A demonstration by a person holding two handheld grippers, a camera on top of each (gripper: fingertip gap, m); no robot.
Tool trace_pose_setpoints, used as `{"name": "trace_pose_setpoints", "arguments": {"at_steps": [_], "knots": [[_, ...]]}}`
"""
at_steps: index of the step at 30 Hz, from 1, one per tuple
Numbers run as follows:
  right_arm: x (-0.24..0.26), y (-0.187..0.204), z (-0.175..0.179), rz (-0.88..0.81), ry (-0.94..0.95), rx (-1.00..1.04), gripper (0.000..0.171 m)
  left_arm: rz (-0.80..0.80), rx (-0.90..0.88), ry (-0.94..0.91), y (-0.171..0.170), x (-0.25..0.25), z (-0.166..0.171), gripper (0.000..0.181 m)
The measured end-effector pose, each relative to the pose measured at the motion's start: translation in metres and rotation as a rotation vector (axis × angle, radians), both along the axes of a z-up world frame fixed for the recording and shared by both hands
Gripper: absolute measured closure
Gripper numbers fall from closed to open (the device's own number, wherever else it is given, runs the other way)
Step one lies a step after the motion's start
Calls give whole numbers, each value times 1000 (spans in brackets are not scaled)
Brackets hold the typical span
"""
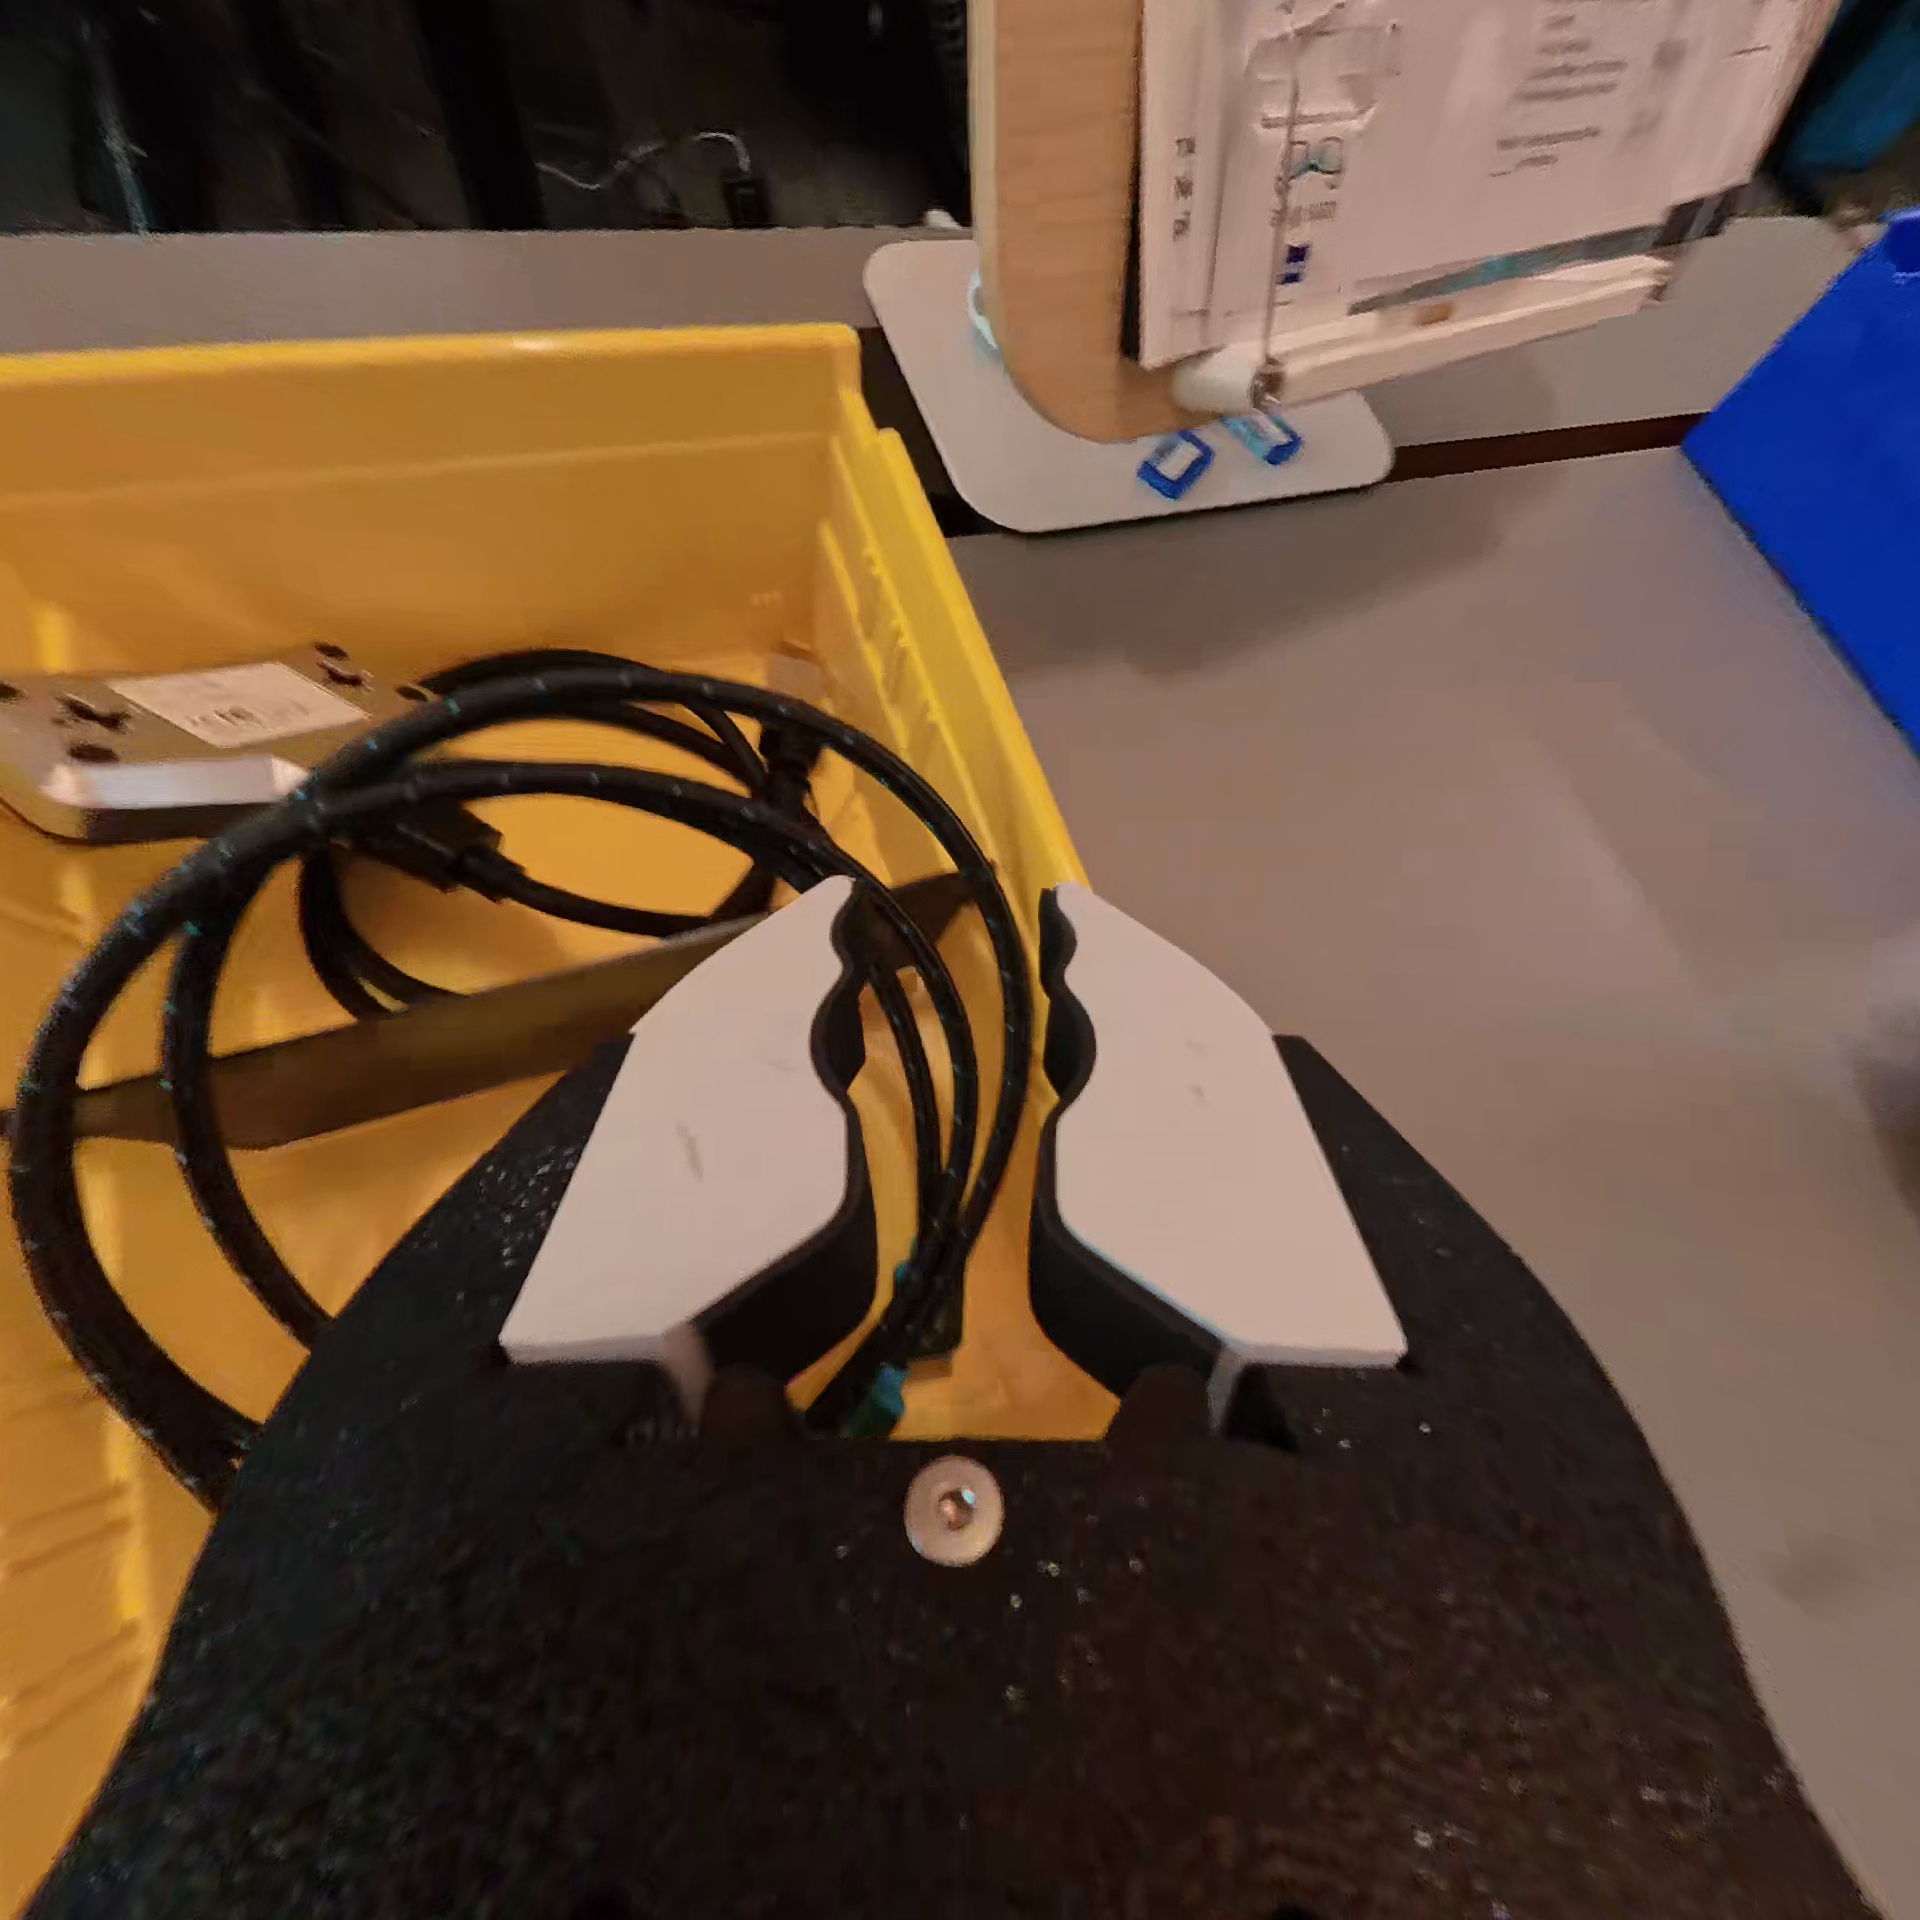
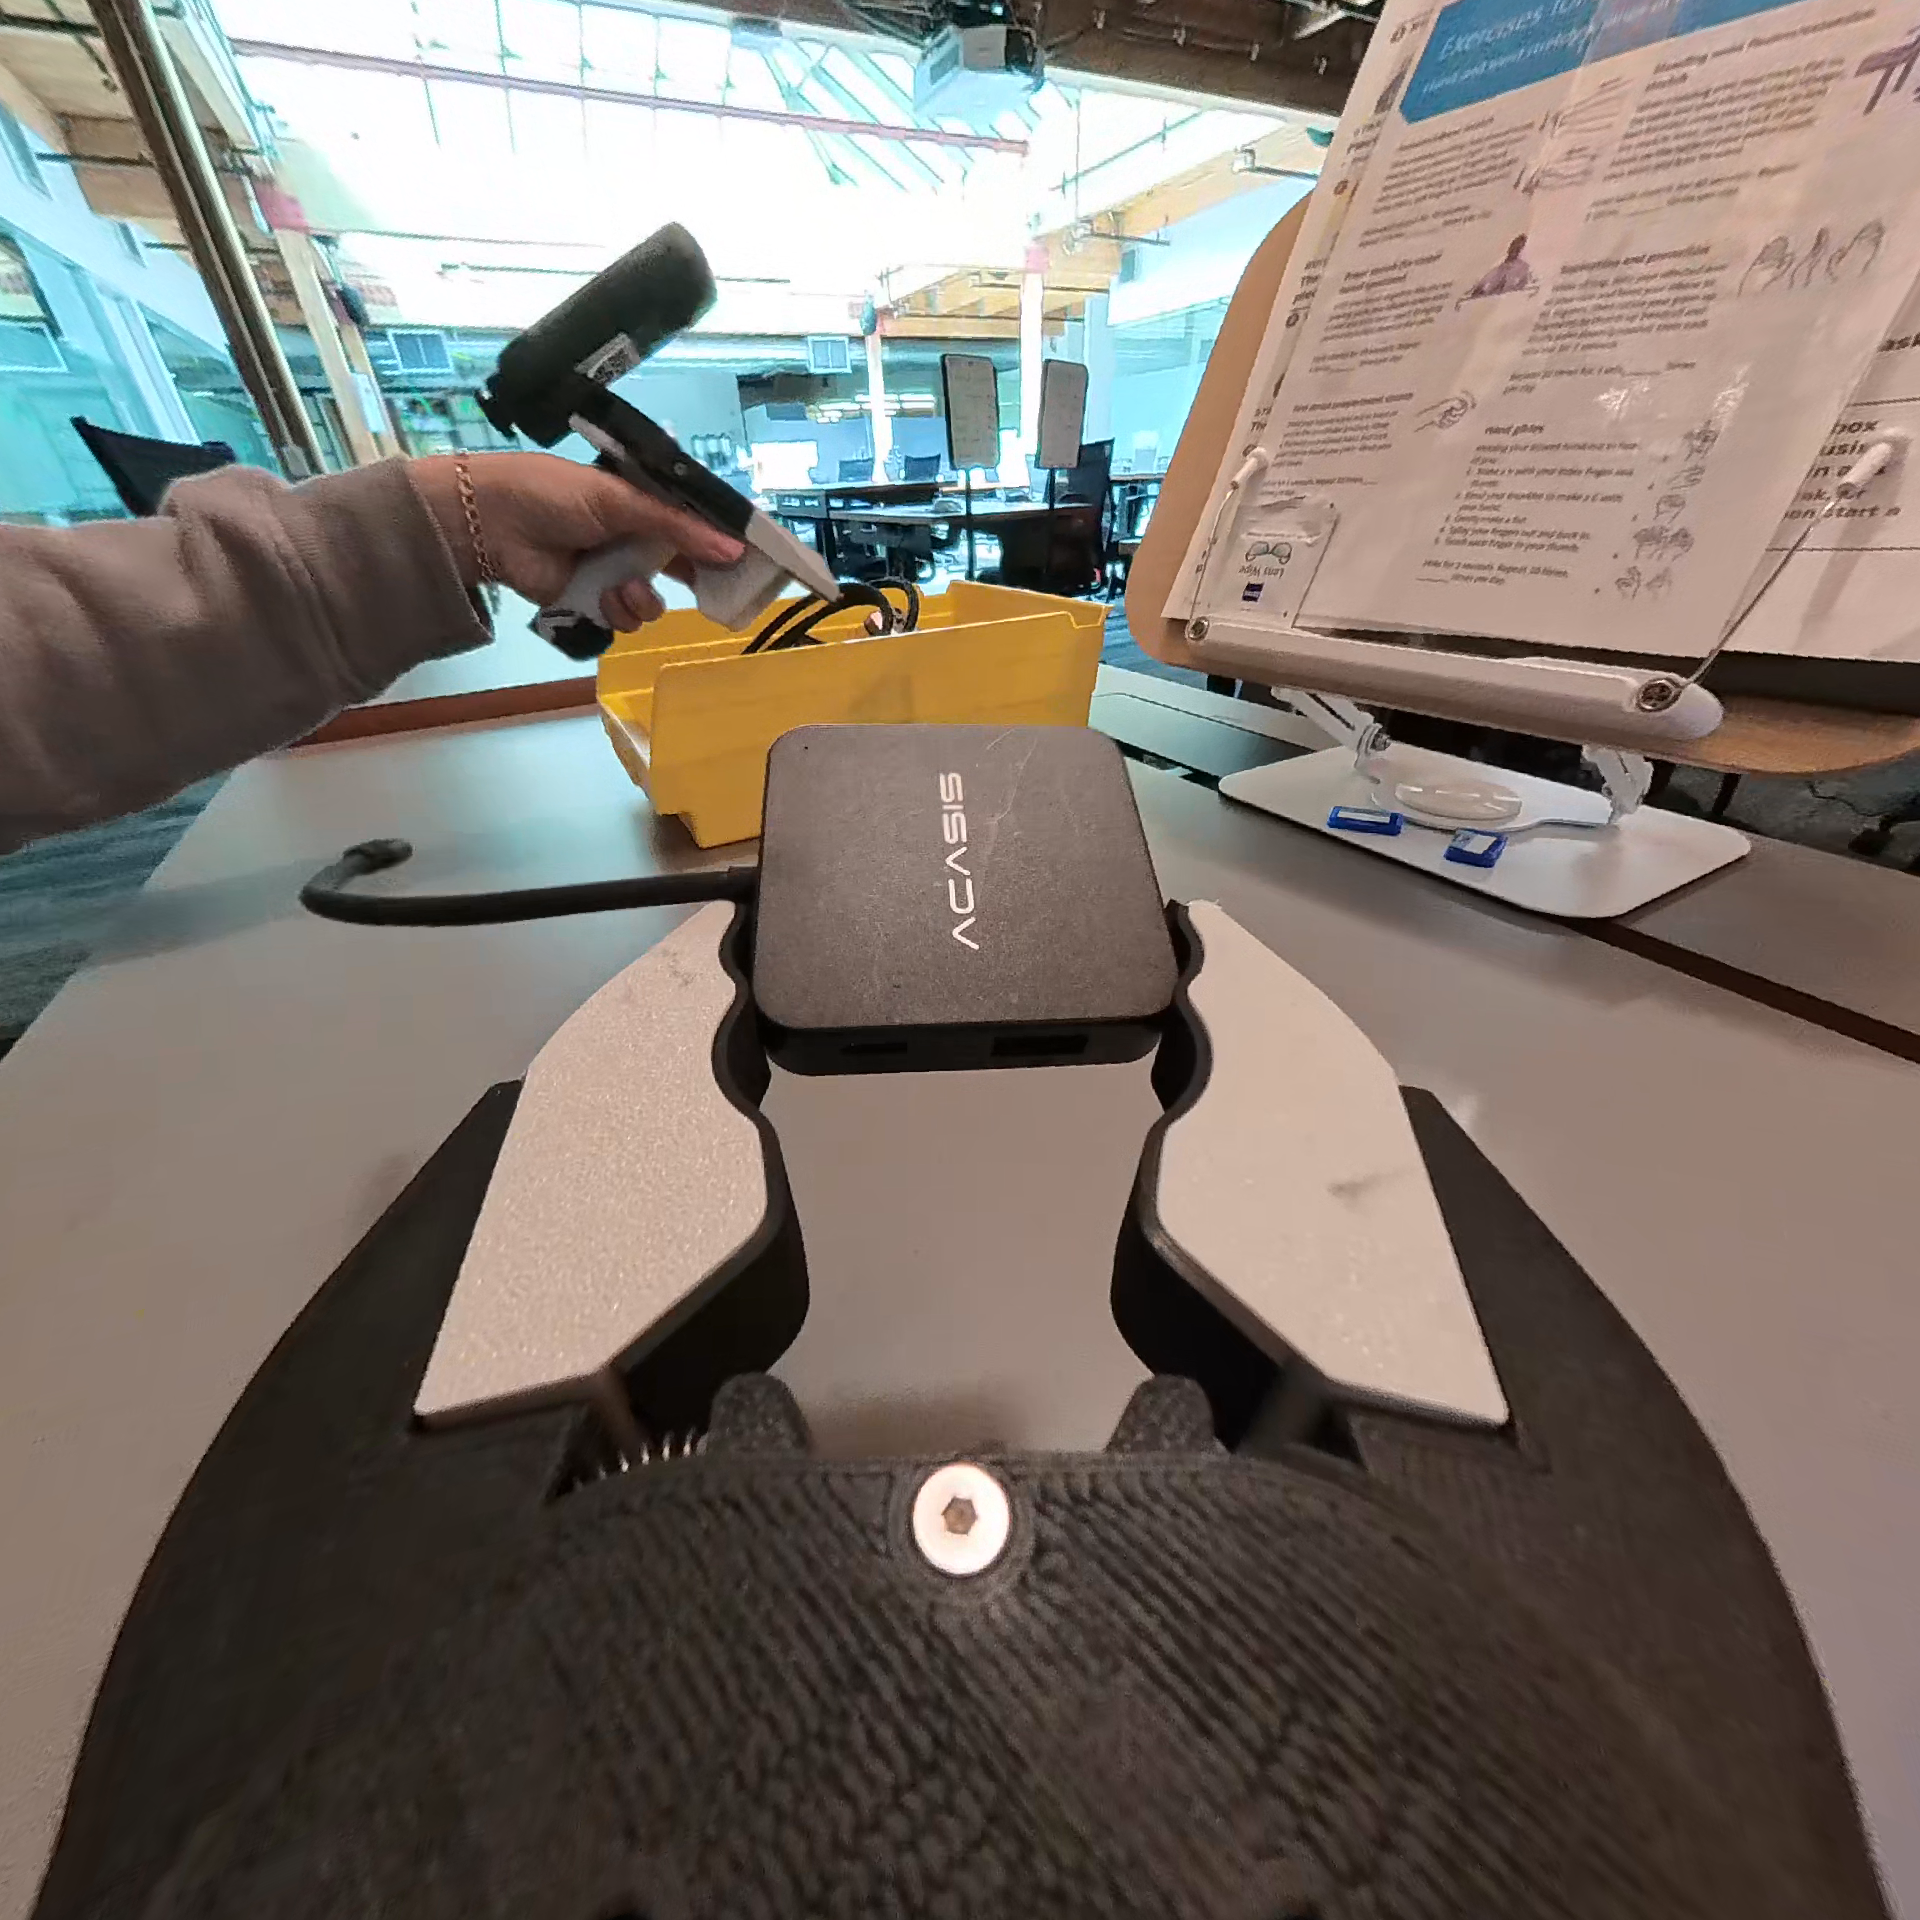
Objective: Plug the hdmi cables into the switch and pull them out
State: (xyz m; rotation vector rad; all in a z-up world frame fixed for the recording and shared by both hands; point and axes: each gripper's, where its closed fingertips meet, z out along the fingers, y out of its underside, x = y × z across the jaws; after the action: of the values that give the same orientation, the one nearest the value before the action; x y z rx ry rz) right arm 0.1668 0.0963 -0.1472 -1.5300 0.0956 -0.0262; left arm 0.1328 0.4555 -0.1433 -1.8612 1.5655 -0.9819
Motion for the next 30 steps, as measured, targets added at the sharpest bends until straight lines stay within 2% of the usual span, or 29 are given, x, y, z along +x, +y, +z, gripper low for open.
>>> {"name": "trace_pose_setpoints", "arguments": {"at_steps": [2,6,13,15,17,22,27,30], "knots": [[1,0,0,-3,3,2,97,41,-20,33,8,13,0,152],[0,0,0,-6,-6,-1,97,99,-182,86,16,32,-6,152],[-2,1,-1,9,-13,-14,97,112,-215,111,13,44,-16,155],[-3,2,-2,13,-16,-16,97,126,-172,129,18,44,-20,165],[-4,2,-1,15,-18,-15,97,125,-131,150,19,43,-21,165],[-5,2,-2,21,-24,-23,97,170,20,236,26,42,-21,155],[-7,4,-3,28,-34,-34,97,159,218,401,27,42,-30,148],[-7,4,-4,28,-36,-35,97,147,268,427,26,45,-28,152]]}}
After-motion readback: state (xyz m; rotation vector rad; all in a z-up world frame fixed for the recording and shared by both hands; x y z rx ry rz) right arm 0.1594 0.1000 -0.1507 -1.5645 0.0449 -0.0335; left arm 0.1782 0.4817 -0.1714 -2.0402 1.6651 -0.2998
